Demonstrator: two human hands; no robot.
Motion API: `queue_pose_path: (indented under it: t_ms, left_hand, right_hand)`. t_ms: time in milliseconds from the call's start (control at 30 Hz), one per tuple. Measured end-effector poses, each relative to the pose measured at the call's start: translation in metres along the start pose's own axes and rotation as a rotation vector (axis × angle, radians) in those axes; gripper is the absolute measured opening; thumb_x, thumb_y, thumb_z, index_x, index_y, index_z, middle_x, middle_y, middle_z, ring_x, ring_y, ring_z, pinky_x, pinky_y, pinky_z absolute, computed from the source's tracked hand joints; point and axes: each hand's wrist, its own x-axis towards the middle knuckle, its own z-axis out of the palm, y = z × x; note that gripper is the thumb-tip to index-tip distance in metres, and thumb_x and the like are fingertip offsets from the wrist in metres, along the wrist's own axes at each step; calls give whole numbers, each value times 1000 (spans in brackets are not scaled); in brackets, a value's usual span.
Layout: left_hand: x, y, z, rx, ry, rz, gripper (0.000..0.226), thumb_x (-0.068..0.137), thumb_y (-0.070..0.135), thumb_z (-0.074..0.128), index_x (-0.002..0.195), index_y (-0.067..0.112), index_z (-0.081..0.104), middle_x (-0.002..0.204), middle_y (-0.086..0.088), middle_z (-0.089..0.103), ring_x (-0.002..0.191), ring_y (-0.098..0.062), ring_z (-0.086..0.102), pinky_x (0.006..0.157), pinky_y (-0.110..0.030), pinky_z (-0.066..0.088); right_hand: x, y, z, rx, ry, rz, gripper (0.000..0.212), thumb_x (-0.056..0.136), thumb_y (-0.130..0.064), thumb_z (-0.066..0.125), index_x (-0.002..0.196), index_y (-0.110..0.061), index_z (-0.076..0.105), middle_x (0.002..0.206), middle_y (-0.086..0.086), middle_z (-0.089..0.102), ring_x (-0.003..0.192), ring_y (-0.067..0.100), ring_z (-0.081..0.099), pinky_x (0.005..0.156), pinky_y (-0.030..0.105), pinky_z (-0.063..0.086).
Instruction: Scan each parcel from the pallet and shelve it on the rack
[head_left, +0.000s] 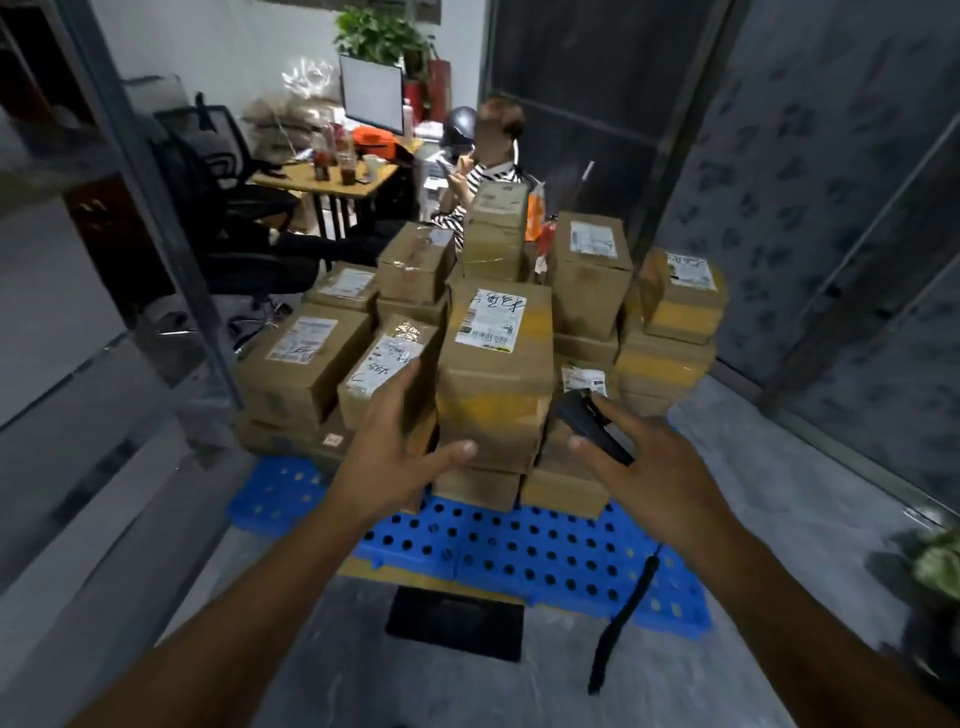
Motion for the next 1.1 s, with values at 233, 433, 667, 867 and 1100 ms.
queue_pose_path:
  t_ms: [233, 433, 667, 867, 1100]
  left_hand:
    - [89, -40, 29, -234, -88, -94, 130, 51, 65, 95, 157, 50, 21, 159, 22, 33, 144, -2, 38, 115, -43, 44]
    - [104, -60, 49, -254, -53, -30, 116, 55, 60, 96, 152, 49, 33, 152, 26, 38, 135, 0, 47, 103, -36, 55]
    - [100, -56, 60, -234, 16, -31, 113, 56, 54, 97, 151, 48, 36, 160, 19, 32, 145, -9, 40, 108, -49, 50]
    - [83, -35, 71, -189, 138, 29, 97, 63, 40, 97, 145, 43, 45, 154, 19, 38, 140, -16, 47, 99, -35, 56]
    - [39, -9, 106, -113, 352, 48, 94, 63, 46, 92, 143, 41, 44, 156, 7, 39, 143, -12, 42, 106, -21, 47]
  right_hand:
    - [87, 9, -1, -63, 0, 123, 65, 91, -59, 58, 151, -40, 39, 98, 4, 67, 72, 12, 60, 59, 28, 41]
    - [118, 19, 9, -63, -7, 172, 63, 95, -54, 58, 152, -38, 37, 119, -1, 64, 94, 18, 63, 80, 42, 53]
    - [126, 31, 3, -25, -18, 122, 68, 86, -66, 55, 149, -44, 39, 126, -1, 58, 108, 11, 55, 88, 26, 46]
    - [121, 40, -13, 88, -80, -26, 77, 77, -76, 47, 148, -47, 38, 129, -1, 57, 117, 15, 56, 96, 39, 50]
    - [116, 55, -44, 140, -221, -201, 80, 77, -79, 44, 150, -49, 34, 147, -12, 44, 133, 7, 45, 105, 39, 46]
